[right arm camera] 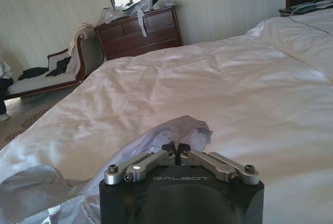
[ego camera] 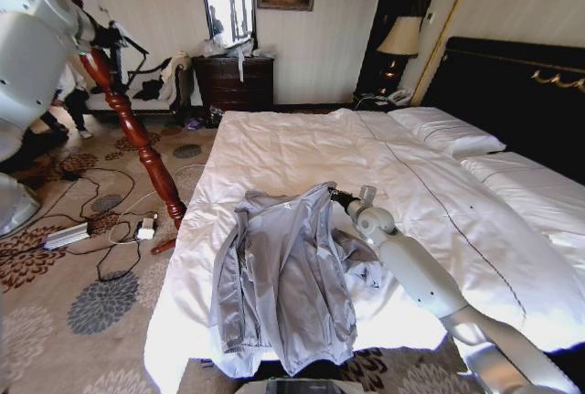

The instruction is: Pick up the clothes from the bed and hang them on the clothes hanger.

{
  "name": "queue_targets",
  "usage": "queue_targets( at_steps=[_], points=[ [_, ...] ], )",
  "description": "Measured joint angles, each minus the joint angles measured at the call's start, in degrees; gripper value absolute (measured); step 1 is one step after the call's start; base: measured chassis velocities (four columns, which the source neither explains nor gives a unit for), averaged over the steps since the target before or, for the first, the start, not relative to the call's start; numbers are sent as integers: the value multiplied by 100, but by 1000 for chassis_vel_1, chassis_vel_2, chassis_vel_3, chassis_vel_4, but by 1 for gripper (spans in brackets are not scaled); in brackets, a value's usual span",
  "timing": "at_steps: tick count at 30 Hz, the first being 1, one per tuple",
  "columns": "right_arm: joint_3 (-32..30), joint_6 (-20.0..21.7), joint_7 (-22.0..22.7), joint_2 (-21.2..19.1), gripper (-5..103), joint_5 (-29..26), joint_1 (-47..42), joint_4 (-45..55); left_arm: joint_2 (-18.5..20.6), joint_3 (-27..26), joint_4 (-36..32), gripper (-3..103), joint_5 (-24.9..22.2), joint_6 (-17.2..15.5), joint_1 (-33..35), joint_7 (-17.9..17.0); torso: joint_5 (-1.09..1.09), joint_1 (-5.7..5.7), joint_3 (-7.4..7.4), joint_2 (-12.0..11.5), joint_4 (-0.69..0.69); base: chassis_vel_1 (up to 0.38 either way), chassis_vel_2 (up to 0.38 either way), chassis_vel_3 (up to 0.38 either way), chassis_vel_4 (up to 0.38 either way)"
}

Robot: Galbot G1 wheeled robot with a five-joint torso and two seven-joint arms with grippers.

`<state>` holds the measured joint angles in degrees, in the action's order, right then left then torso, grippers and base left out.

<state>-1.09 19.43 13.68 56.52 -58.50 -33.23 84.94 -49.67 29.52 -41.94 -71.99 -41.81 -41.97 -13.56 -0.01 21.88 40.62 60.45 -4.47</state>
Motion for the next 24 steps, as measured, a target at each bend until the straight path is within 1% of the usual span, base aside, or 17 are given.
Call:
queue_targets(
  at_steps=[4,7,9,10,12,13,14,15,16,17,18,20,21,23,24],
  points=[
    [12,-6,5,0,0,-3,11,-3,154,18,-384,15,-27,-4,-27,-13,-1,0,0,0,4,0,0,0,0],
    [-13,-8,24,9,0,-21,14,-4,340,72,-946,15,-267,-17,-24,4,3,-1,-1,0,-1,0,0,0,0],
    [-19,-8,25,8,0,-22,12,-3,364,74,-1011,15,-297,-17,-11,9,3,-1,-1,0,-1,0,0,0,0],
    [-68,-8,27,-26,0,-21,-22,17,547,80,-1420,15,-459,-20,100,110,3,-1,-1,0,-2,0,0,0,0],
    [-110,-8,16,-89,0,10,-90,45,890,71,-2055,15,-618,-22,357,325,1,-1,-1,0,-2,0,0,0,0],
    [-110,-8,16,-89,0,10,-90,45,890,71,-2055,15,-618,-22,357,325,1,-1,-1,0,-2,0,0,0,0],
    [-121,-8,9,-102,0,24,-109,50,1013,51,-2265,15,-658,-23,466,376,2,-1,-1,0,-2,0,0,0,0],
    [-144,-11,-11,-125,0,54,-154,68,1306,-27,-2799,15,-756,-18,776,483,0,-2,-1,0,4,0,0,0,0],
    [-144,-11,-11,-125,0,54,-154,68,1306,-27,-2799,15,-756,-18,776,483,0,-2,-1,0,4,0,0,0,0],
    [-152,-13,-22,-133,0,68,-176,83,1496,-111,-3159,15,-806,-1,1014,567,-1,-1,-1,0,4,0,0,0,0],
    [-152,-14,-29,-143,0,78,-194,104,1711,-219,-3568,15,-829,45,1301,643,-1,-1,-1,0,2,0,0,0,0],
    [-99,-14,-36,-174,0,103,-207,191,2288,-666,-4551,15,-887,136,2226,882,0,-1,-1,0,-5,0,0,0,0],
    [-99,-14,-36,-174,0,103,-207,191,2288,-666,-4551,15,-887,136,2226,882,0,-1,-1,0,-5,0,0,0,0],
    [-36,-14,-44,-175,0,145,-195,210,2713,-1238,-5125,15,-905,172,3037,989,-3,-1,0,0,-3,0,0,0,0],
    [7,-12,-48,-146,0,159,-163,208,3069,-1666,-5676,15,-996,231,3727,1035,-2,-1,-1,1,8,0,0,0,0]
  ],
)
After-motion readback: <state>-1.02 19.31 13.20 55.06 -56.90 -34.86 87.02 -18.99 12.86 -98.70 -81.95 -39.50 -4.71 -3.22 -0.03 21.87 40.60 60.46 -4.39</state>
